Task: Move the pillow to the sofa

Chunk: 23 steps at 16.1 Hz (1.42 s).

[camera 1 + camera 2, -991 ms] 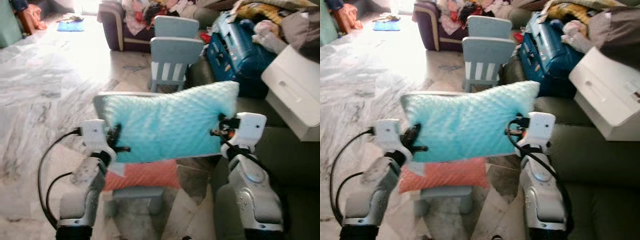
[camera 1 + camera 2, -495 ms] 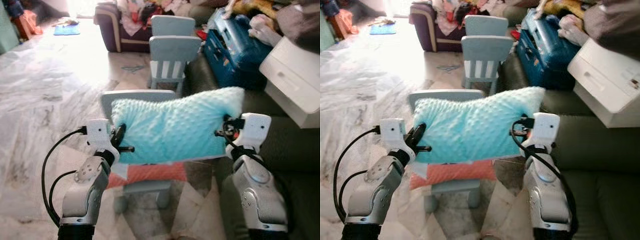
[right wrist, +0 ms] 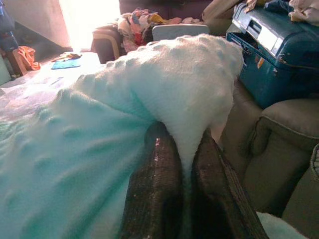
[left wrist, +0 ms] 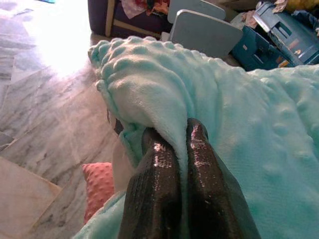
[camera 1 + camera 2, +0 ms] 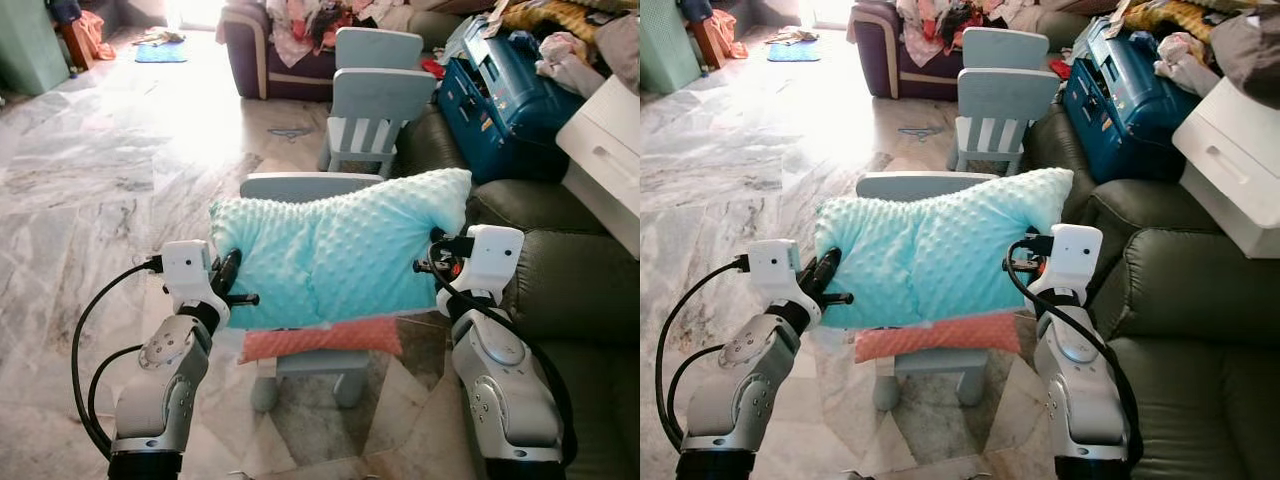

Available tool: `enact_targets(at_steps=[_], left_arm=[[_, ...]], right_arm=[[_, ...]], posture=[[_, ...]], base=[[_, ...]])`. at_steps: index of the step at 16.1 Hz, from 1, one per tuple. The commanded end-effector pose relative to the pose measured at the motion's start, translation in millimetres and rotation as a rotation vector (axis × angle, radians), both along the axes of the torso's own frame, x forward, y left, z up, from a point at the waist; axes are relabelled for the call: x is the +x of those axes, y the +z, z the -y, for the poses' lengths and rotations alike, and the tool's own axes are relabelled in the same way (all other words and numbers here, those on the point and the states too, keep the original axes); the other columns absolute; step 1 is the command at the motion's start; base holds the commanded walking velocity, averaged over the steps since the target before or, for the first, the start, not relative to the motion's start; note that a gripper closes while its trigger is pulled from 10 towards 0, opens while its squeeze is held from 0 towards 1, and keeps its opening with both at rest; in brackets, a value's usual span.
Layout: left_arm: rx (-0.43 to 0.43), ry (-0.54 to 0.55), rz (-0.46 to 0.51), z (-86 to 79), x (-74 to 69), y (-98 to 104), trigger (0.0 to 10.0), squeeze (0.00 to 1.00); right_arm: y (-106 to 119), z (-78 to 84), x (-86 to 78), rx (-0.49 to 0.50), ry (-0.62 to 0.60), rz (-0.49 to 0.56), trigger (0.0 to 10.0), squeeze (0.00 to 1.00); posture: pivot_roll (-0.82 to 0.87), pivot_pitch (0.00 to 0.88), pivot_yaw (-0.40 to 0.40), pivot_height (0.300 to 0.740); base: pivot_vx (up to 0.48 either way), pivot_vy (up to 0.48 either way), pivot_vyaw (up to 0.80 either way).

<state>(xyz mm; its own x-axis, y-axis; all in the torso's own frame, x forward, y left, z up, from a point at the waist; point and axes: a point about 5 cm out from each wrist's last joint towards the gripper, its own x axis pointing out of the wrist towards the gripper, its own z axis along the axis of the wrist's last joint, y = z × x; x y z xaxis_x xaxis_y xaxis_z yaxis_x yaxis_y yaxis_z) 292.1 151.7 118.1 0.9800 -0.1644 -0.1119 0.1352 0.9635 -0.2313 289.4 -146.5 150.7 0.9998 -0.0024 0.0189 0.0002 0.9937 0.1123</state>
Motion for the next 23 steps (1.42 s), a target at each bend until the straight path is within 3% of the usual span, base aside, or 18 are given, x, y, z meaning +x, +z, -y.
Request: enact_targets(at_steps=[1, 23], left_arm=[[-0.005, -0.021, 0.014, 4.0, 1.8, 3.5, 10.0, 0.0], [-0.049, -0.035, 0.016, 5.1, 2.0, 3.1, 10.0, 0.0]], right_arm=[[5.5, 4.3, 0.3, -0.006, -0.018, 0.021, 10.0, 0.0], [5.6, 5.6, 1.6, -0.011, -0.009, 0.017, 10.0, 0.0]], posture=[[-0.08, 0.093, -0.064, 0.74], [-0.08, 0.081, -0.069, 0.74]], base=[[0.0, 0.0, 0.0], [0.0, 0.0, -0.78]])
